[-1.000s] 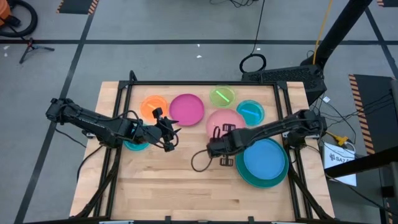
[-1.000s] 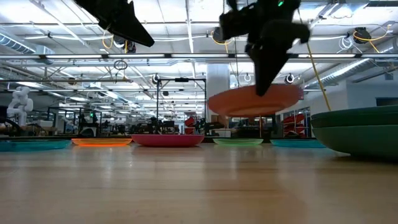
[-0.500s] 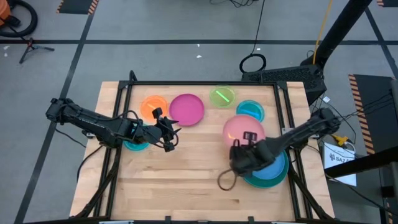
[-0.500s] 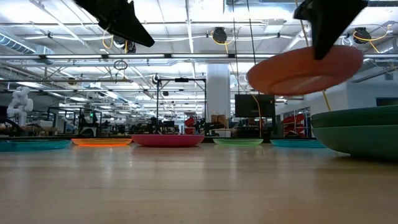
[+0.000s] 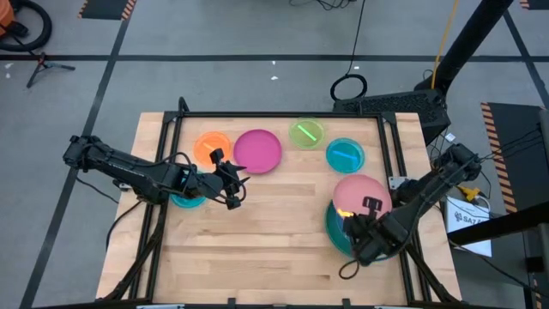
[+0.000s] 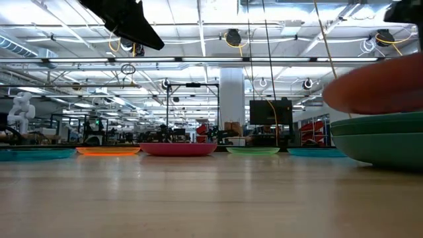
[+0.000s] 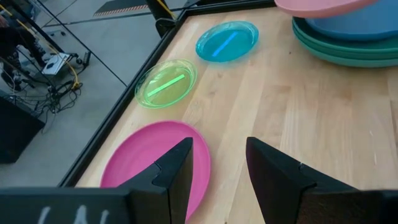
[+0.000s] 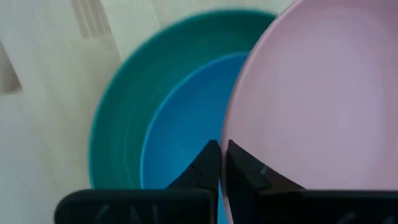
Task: Stack plastic plates
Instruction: Stack the light pink plate on top of the blue plate, then stack the pink plate on top of the light pink plate
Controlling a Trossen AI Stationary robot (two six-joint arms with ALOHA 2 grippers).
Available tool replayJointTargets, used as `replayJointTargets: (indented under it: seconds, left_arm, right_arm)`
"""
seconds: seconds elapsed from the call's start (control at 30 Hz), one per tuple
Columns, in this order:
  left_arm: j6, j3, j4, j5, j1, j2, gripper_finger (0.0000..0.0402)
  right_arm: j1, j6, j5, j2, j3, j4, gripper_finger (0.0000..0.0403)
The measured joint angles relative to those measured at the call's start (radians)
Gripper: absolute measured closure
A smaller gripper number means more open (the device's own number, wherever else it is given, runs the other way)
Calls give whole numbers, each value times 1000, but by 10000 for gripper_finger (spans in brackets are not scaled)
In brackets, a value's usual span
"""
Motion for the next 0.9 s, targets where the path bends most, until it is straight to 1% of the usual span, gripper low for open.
replayJointTargets:
  seconds: [0.2,0.37,0.47,0.63,0.9]
  left_arm:
    - [-1,0,0,0,0,0,247]
    - [-1,0,0,0,0,0,247]
    - [-2,0,0,0,0,0,247]
    - [-2,0,0,0,0,0,247]
    - [-3,0,0,0,0,0,247]
  right_arm:
    - [66,67,-1,0,-33,11,396]
    - [109,115,-6,0,-33,86,385]
    - [127,172,-37,1,-33,95,378]
    - [149,252,-52,3,-33,95,374]
    - [148,256,-46,3,-33,81,374]
